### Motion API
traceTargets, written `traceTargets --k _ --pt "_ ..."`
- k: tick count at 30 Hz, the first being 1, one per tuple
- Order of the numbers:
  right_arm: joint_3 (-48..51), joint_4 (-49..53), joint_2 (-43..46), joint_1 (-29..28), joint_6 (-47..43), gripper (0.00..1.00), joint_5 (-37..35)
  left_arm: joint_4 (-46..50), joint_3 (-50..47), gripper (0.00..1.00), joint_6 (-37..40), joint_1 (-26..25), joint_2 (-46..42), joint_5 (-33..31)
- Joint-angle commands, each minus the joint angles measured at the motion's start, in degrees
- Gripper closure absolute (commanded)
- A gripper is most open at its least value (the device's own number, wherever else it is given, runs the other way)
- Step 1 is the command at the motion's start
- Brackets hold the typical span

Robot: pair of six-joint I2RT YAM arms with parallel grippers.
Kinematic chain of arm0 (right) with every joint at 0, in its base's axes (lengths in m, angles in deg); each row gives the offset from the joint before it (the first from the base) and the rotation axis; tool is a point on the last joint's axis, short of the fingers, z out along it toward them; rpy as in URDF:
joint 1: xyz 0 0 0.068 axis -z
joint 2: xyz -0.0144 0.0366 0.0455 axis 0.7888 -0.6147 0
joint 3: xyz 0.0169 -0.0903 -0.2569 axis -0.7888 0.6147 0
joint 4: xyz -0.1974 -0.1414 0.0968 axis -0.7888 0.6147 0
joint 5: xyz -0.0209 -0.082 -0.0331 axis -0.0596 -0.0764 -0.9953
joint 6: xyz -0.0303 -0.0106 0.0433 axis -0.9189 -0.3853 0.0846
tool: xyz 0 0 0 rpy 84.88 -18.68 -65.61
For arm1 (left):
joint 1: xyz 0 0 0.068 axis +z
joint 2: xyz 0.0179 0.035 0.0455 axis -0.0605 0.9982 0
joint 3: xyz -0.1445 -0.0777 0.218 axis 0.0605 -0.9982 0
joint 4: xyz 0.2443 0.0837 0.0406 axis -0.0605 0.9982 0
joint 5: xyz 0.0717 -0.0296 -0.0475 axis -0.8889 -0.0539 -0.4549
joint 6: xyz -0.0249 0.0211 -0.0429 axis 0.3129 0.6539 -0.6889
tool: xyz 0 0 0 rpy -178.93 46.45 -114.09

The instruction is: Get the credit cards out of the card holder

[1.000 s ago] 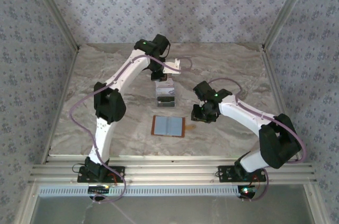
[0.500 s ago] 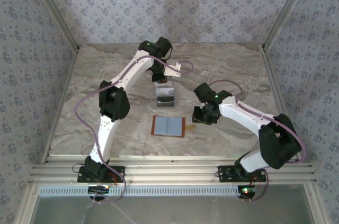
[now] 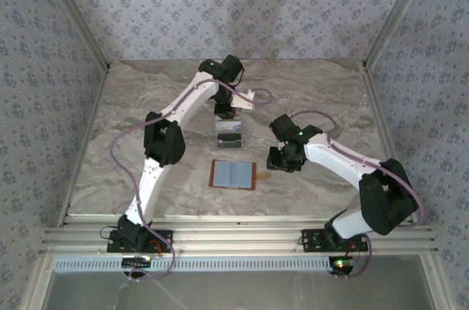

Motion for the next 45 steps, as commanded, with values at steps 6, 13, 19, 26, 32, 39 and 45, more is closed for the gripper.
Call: traceTargets --k 6,13,19,26,32,39,45 --pt "-0.2 1.46 1.95 4.19 -1.54 0.66 -1.53 -2.12 3.11 0.66 -3.26 0.38 -3.13 -3.81" --pt "-2.04 1.58 1.72 10.95 -9.83 0.63 -4.73 -8.59 -6.05 0.59 -9.37 2.4 -9.36 -3.59" --pt "-3.62 -2.45 0.22 17.13 -19.49 0.35 -9.11 -25.82 -30.1 0.31 -19.6 5.86 -22.62 -0.6" --pt "-3.6 -11.84 -2.86 22.8 -25.56 0.0 -17.89 -47.63 -59.48 0.01 -38.18 12.62 -39.37 -1.73" --pt "2.23 -27.0 -4.76 25.47 -33.96 0.0 -25.88 -63.52 -81.61 0.01 -52.87 20.34 -51.28 -11.53" --pt "14.77 -53.94 -4.08 28.58 -37.06 0.0 -22.18 -82.8 -102.03 0.01 -61.3 31.39 -63.11 -14.63" --pt "23.87 -72.72 -1.02 29.96 -41.79 0.0 -18.08 -99.17 -111.73 0.01 -62.98 37.57 -65.01 -7.22"
